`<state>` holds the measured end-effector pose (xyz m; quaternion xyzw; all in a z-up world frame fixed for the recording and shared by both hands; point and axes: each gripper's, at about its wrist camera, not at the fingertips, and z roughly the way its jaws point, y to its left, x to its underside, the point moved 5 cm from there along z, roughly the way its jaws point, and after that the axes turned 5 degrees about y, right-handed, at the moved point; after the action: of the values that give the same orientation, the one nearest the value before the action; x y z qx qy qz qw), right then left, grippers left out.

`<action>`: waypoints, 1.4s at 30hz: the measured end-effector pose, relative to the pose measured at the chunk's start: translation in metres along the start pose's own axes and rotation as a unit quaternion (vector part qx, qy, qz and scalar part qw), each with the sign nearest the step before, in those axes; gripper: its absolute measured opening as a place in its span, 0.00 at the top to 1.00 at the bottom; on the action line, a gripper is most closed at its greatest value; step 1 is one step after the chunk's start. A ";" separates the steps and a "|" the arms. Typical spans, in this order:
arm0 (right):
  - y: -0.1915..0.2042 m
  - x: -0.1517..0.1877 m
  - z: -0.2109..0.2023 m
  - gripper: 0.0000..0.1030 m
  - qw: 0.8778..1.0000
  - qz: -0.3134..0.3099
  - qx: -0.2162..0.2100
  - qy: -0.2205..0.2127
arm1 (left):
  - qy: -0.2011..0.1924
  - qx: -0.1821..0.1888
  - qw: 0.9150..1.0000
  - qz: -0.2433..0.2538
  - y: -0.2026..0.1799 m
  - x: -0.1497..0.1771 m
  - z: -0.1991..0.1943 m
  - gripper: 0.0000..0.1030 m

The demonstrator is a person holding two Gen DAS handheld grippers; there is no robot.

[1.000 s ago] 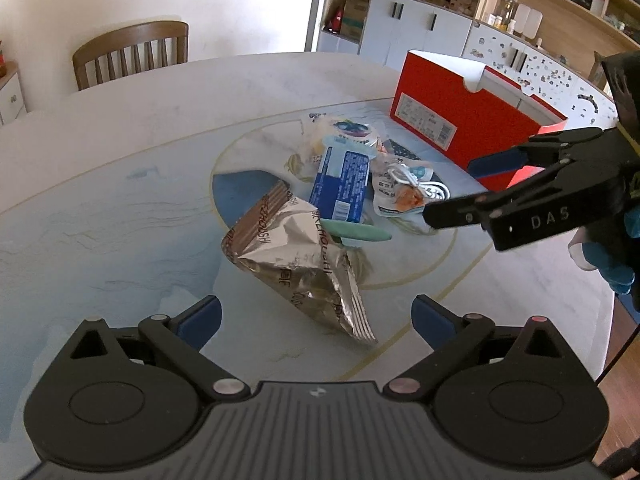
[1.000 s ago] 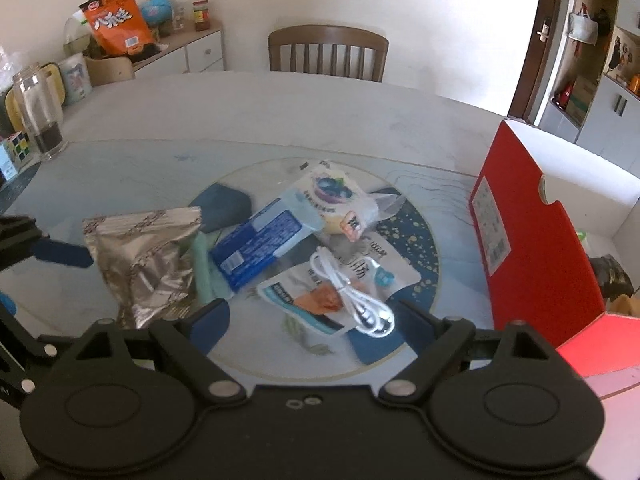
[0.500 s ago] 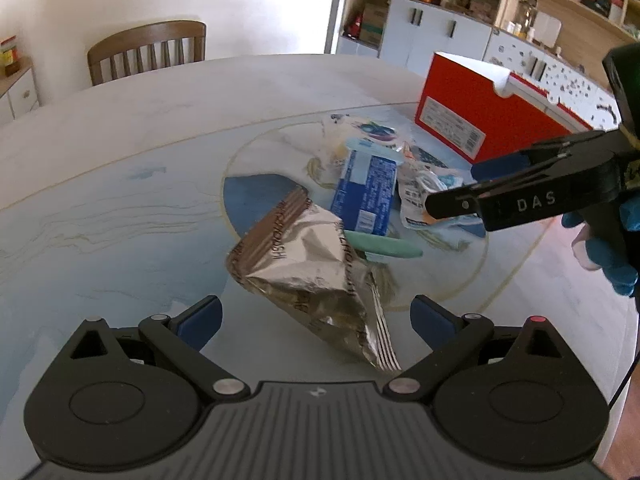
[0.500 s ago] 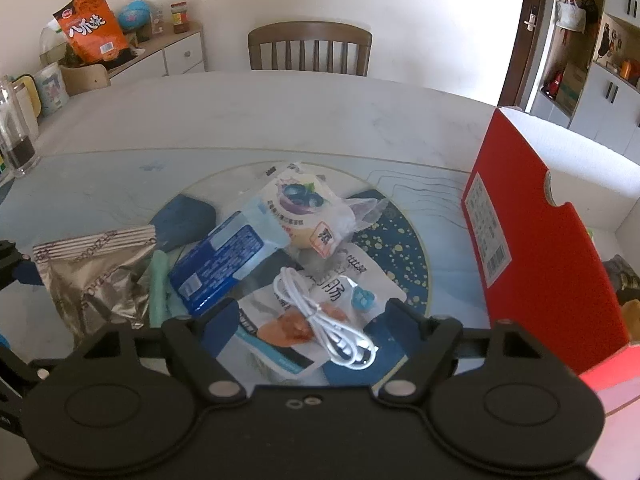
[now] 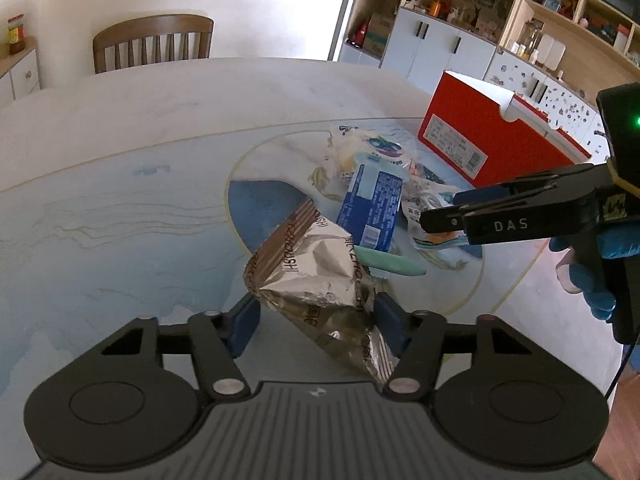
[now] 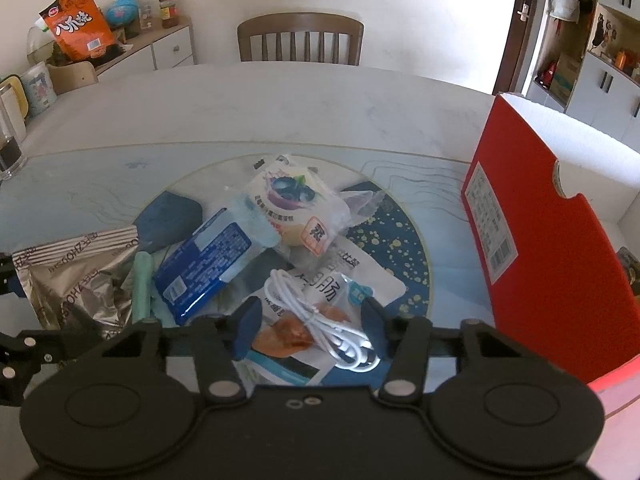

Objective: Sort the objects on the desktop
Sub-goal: 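Grasp the silver foil snack bag with left tool while right tool grasps the white cable, then carry the foil bag and white cable with both tools over the red box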

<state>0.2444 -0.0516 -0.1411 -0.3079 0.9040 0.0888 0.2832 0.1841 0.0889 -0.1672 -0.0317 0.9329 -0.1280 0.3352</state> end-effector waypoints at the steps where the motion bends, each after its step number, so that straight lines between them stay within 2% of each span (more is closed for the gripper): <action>1: 0.000 0.000 0.000 0.54 1.000 0.001 0.001 0.000 | 0.000 0.001 1.000 0.001 0.000 0.000 0.000 0.44; 3: -0.001 0.001 0.001 0.58 1.000 0.004 0.004 0.000 | 0.000 0.004 1.000 -0.001 -0.001 0.000 -0.001 0.47; 7: -0.002 0.002 0.001 0.61 1.000 0.004 0.005 0.000 | 0.002 0.012 1.000 -0.006 -0.001 -0.001 0.000 0.55; 9: -0.001 0.002 0.001 0.68 1.000 0.003 0.004 0.001 | 0.007 0.015 1.000 -0.007 -0.002 -0.002 0.001 0.59; 19: 0.001 0.002 -0.005 0.80 1.000 -0.005 0.011 -0.001 | 0.007 0.021 1.000 -0.021 0.000 -0.005 -0.006 0.70; 23: -0.003 0.003 -0.008 0.89 1.000 -0.002 0.012 -0.002 | 0.006 0.030 0.999 -0.030 0.001 -0.005 -0.011 0.74; 42: -0.013 0.004 -0.039 0.90 1.000 0.012 0.008 -0.015 | -0.003 0.044 0.997 -0.059 -0.004 0.008 -0.048 0.75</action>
<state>0.2316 -0.0766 -0.1109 -0.2937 0.9038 0.0891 0.2983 0.1474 0.0941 -0.1360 -0.0726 0.9218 -0.1884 0.3308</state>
